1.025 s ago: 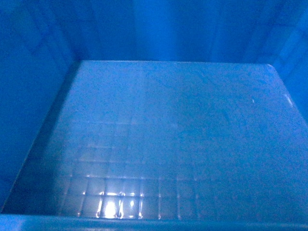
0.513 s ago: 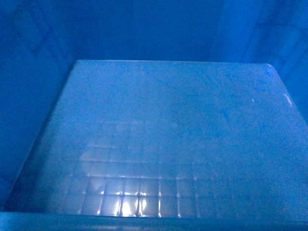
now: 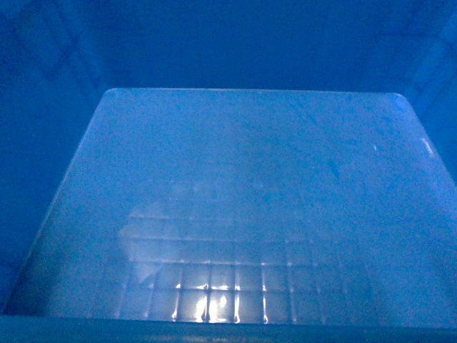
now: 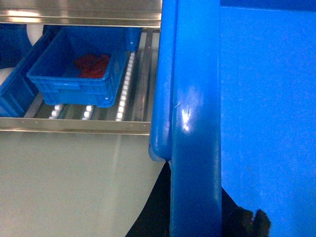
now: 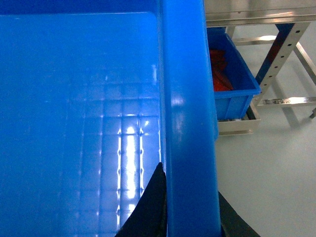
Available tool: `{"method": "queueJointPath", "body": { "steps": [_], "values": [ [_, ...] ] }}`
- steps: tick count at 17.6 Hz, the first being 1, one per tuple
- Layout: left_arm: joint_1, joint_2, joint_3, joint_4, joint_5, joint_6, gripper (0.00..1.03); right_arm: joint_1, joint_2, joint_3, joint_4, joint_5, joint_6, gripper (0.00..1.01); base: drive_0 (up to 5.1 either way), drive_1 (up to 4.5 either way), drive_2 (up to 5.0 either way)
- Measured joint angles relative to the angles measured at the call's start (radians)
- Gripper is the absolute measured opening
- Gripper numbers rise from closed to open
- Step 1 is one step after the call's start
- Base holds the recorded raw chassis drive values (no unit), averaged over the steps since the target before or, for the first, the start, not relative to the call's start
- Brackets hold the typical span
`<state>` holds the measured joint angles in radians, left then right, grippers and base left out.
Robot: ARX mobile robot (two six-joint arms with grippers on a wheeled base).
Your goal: Place box next to blue box on left shelf
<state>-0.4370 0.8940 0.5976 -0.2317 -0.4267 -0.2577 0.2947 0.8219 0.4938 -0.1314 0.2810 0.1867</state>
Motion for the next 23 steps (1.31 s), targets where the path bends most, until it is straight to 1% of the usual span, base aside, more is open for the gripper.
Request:
{"method": "queueJointPath", "body": {
  "steps": [5,23],
  "values": [
    [0.0,0.0,0.0,0.0,0.0,0.001,0.08,0.0,0.001,0.0,0.002,0.0,0.0,0.09,-5.0,2.41,2.4],
    [0.0,-0.001,0.0,0.006,-0.002,0.003,0.08,0.001,0.001,0.0,0.005,0.001,0.0,0.09,0.0,0.0,0.0]
  ]
}}
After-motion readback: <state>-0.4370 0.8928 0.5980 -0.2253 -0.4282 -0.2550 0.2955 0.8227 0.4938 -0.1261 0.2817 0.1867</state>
